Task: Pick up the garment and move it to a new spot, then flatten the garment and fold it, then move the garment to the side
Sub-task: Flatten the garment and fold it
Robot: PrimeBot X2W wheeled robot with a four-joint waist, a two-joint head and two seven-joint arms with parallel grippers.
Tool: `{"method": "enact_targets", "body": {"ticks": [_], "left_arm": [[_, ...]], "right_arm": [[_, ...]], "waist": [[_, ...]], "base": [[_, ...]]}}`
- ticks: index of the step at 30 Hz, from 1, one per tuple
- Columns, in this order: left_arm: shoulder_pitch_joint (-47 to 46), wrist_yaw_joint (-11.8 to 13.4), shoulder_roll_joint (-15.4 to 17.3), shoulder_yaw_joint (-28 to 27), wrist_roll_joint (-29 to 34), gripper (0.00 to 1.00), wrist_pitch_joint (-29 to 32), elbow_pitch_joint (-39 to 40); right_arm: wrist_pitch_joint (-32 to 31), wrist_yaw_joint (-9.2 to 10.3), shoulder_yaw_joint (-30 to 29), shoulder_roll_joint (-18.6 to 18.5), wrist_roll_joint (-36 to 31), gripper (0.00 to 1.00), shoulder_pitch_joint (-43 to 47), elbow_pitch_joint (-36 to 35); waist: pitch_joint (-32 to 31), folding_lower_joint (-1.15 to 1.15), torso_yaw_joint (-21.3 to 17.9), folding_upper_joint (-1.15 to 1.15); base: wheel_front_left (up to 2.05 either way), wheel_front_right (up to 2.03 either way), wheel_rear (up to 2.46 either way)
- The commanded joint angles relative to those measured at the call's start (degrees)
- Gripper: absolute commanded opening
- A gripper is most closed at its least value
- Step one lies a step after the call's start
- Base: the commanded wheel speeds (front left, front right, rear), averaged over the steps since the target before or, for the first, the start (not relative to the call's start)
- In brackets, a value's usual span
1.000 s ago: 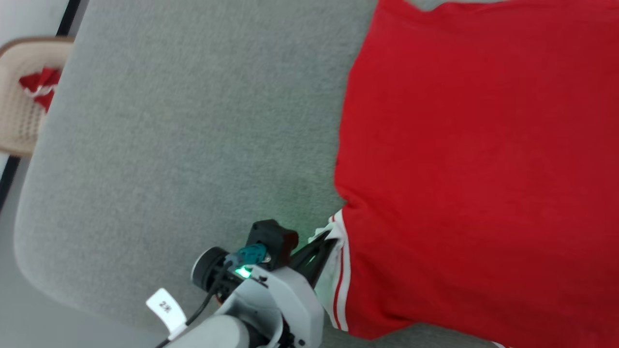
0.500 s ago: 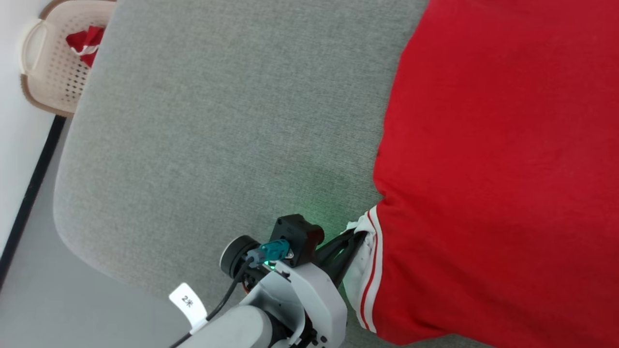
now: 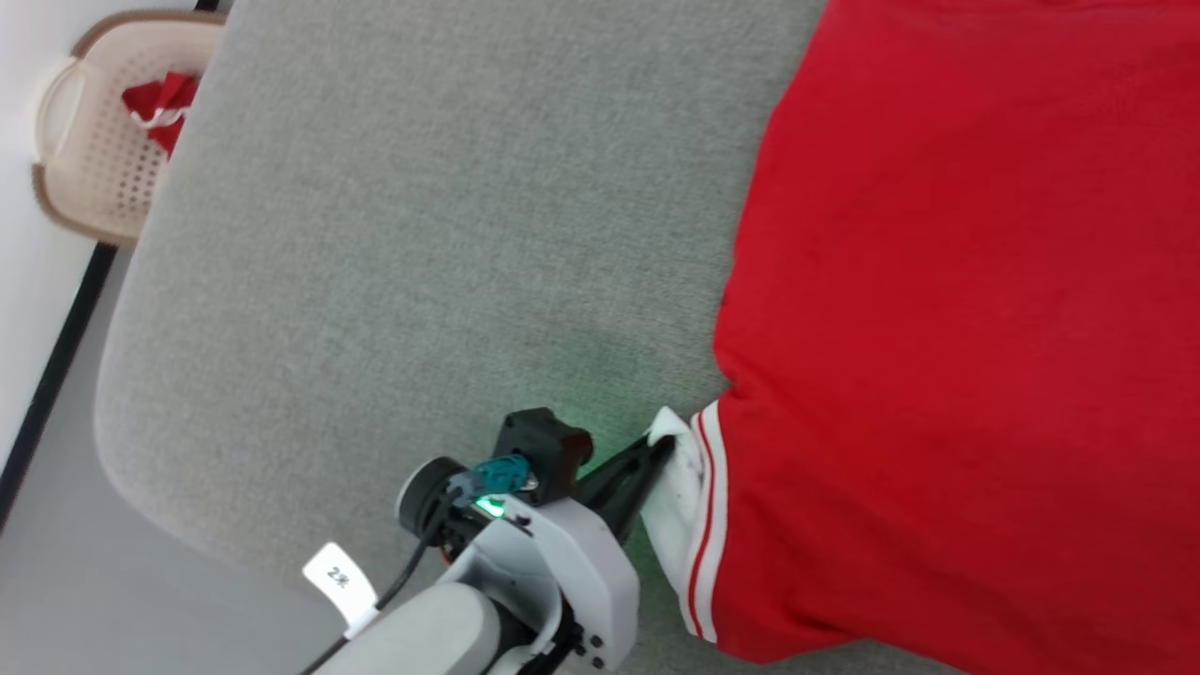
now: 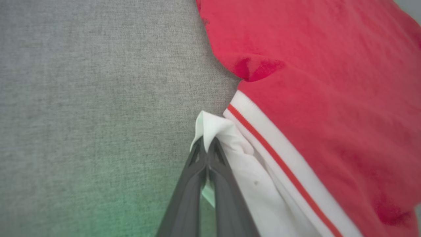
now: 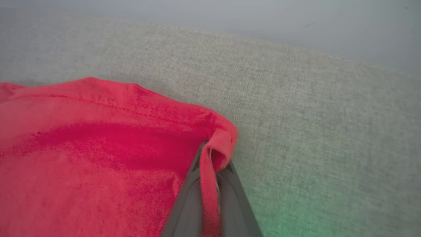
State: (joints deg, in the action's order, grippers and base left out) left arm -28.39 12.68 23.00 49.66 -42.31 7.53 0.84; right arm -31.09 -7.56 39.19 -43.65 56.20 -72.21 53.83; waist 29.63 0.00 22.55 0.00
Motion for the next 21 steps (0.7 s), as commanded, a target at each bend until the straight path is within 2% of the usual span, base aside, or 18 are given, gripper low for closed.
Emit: {"method": "enact_targets", "body": {"ticks": [1,11,21], "left_arm": [[0.6,0.5,0.6,-0.3,-0.1,0.00,0.0,-0.4],[1.3,1.0,4.1,-1.8,-1.3,0.00,1.3,0.7],[3.0,1.5,8.2,-3.5,-3.1,0.00,2.7,1.6]], "right_arm": [[-1.1,0.13,0.8,-0.4,0.3,0.00,2.4,0.2],[-2.0,0.12,1.2,-4.1,7.6,0.00,8.8,-14.5],[-0.2,0.12,-1.2,-10.2,14.9,0.00,24.6,-31.1]], "waist": [[-1.4,0.00,-1.5,0.00],[-6.4,0.00,-7.4,0.00],[-11.1,0.00,-13.0,0.00]], "base": [[0.00,0.00,0.00],[0.00,0.00,0.00],[0.00,0.00,0.00]]}}
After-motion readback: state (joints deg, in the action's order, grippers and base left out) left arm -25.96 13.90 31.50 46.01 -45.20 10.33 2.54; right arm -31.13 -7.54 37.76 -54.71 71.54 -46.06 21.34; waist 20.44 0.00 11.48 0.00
